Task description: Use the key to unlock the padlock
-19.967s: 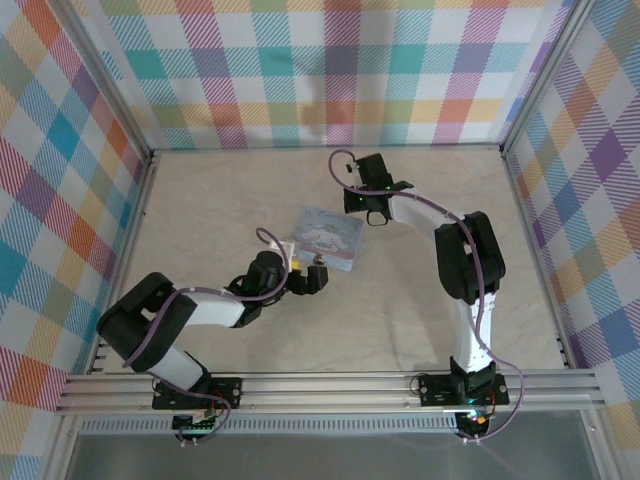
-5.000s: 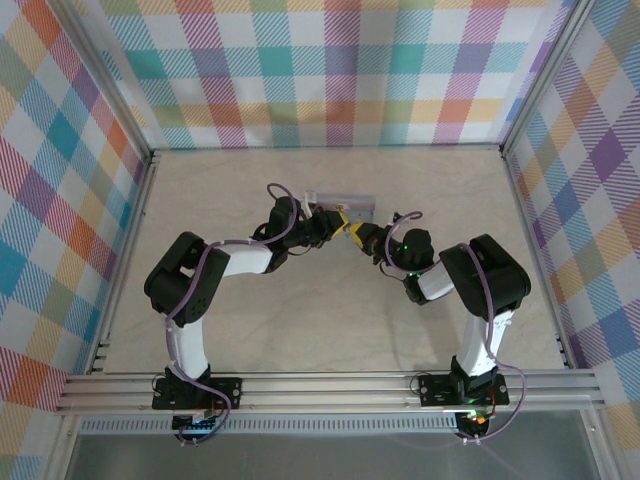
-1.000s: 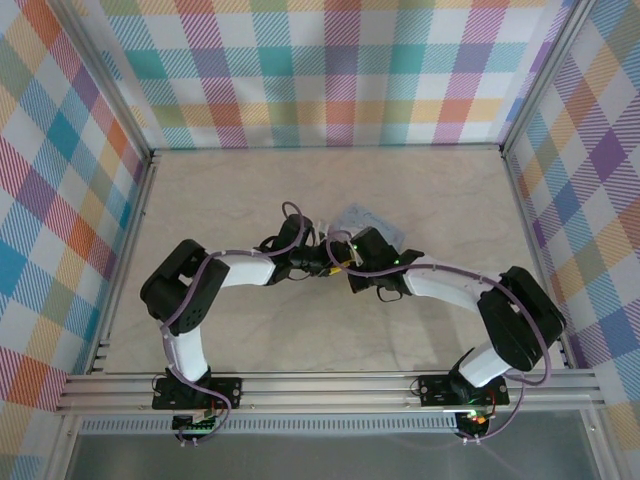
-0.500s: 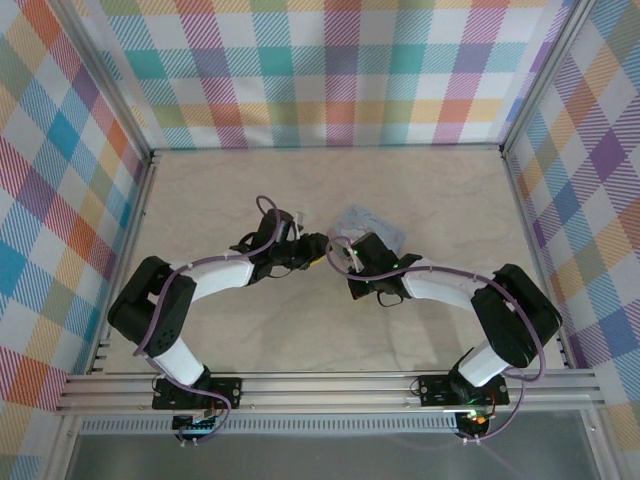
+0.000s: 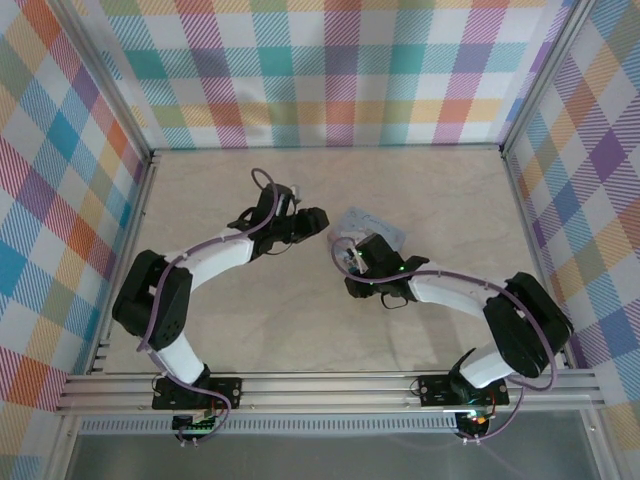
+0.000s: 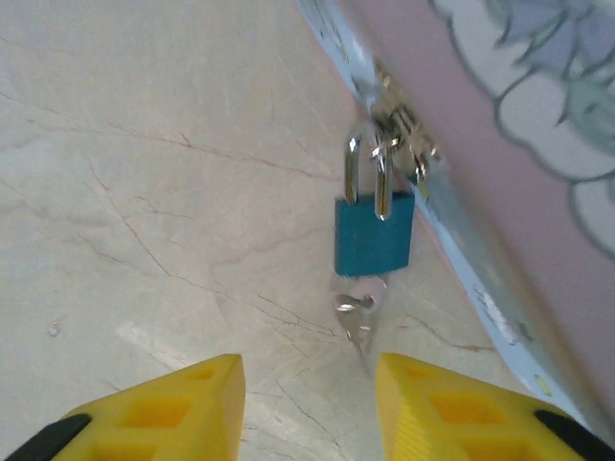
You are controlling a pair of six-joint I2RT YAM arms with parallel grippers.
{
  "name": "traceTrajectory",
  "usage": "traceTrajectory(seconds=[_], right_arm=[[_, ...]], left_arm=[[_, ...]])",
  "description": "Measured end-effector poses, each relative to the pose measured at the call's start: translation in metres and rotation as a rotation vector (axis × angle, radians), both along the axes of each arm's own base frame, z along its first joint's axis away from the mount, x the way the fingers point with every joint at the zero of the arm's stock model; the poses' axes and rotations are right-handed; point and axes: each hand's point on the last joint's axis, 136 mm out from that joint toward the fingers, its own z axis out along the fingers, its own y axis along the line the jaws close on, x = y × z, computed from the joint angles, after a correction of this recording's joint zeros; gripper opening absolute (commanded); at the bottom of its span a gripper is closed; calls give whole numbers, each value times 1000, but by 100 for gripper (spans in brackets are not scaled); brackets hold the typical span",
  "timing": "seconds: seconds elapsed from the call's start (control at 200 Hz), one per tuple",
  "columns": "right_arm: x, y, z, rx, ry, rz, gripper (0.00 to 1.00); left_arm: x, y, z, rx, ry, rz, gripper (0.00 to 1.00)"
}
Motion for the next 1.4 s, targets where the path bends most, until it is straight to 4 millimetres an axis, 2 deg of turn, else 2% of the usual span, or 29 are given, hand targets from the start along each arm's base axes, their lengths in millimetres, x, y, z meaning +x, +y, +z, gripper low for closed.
traceTrajectory(seconds=[0.145, 0.255, 0.38, 0.565, 0.825, 1.06, 1.4], right_arm=[[5, -10, 16, 45, -19, -60, 46], [13, -22, 16, 49, -14, -118, 48], [26, -40, 14, 36, -18, -188, 48], [39, -51, 10, 17, -15, -233, 47], [33, -50, 17, 28, -33, -248, 46], [19, -41, -5, -38, -8, -231, 46], [15, -50, -39, -156, 29, -265, 40]], left_arm=[[13, -7, -17, 24, 15, -11, 49], [18, -11, -32, 47, 42, -21, 49], [20, -14, -41, 53, 60, -29, 49], [20, -15, -44, 51, 66, -36, 50], [22, -17, -42, 49, 59, -40, 50], [25, -24, -40, 45, 51, -47, 50], [23, -27, -41, 46, 52, -53, 51]])
